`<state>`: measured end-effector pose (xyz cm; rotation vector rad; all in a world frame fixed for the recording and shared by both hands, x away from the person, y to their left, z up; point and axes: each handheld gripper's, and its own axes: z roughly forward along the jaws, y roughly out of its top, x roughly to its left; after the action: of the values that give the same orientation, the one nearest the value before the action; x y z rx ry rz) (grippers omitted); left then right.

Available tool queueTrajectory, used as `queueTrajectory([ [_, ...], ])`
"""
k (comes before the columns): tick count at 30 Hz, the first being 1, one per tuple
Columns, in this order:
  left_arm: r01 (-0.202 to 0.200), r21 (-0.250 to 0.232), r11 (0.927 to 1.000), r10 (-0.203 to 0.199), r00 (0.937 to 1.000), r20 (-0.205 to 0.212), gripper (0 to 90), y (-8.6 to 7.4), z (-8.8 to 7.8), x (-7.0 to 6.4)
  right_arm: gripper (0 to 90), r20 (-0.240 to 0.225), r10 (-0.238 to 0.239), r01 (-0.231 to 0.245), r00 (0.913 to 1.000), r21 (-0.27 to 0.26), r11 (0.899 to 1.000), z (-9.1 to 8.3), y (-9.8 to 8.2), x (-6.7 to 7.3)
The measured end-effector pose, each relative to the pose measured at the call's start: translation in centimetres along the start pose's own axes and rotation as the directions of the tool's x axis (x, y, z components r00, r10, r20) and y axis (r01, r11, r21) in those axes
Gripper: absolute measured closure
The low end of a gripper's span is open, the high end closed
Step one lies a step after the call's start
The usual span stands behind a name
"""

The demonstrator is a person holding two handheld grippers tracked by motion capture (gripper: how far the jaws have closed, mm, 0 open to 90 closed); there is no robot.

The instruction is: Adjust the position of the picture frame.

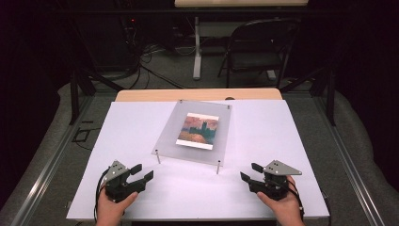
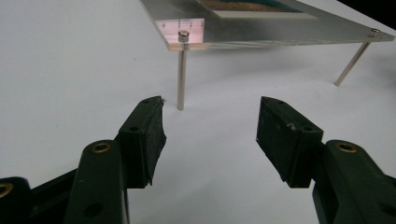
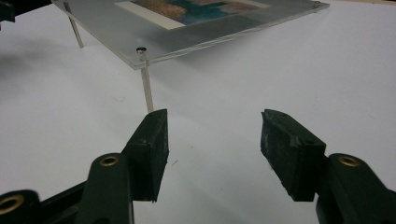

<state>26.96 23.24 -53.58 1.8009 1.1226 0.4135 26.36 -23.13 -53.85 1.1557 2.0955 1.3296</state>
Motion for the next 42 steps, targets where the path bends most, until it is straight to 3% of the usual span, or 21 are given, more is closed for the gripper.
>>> queueTrajectory([
  [7,-0.01,0.026,0.9996,0.011,0.9998,-0.015,39.4,0.8,1.0,0.2,48.1,0.003,-0.032,0.031,0.9995,0.03,0.999,0.0,0.1,0.5],
  [8,-0.019,0.038,0.9991,0.02,0.9997,-0.015,41.4,1.0,1.3,0.4,49.9,-0.016,-0.024,0.024,0.9996,0.013,1.0,-0.1,0.1,0.5],
  [14,-0.024,0.073,0.997,0.026,0.9994,-0.021,47.4,1.5,2.6,0.7,57.0,-0.026,-0.035,0.035,0.9991,0.009,0.999,-0.6,0.2,0.7],
  [18,-0.007,0.115,0.9933,0.01,0.9997,-0.02,54.6,1.7,3.5,1.1,59.0,-0.033,-0.031,0.031,0.999,0.014,0.999,-0.7,0.2,0.7],
  [25,-0.005,0.146,0.9893,0.009,0.9997,-0.024,62.5,2.3,4.8,1.3,60.3,-0.041,-0.012,0.013,0.9991,0.016,1.0,-0.7,0.2,0.7],
  [32,0.002,0.173,0.9849,0.005,0.9992,-0.04,67.9,2.6,6.0,1.3,67.0,-0.077,0.019,-0.015,0.9968,0.051,0.999,-0.5,0.2,1.0],
  [42,0.009,0.171,0.9852,-0.001,0.9989,-0.047,76.6,3.0,7.0,1.4,67.0,-0.055,0.004,0.0,0.9985,0.077,0.997,-0.2,0.1,1.1],
])
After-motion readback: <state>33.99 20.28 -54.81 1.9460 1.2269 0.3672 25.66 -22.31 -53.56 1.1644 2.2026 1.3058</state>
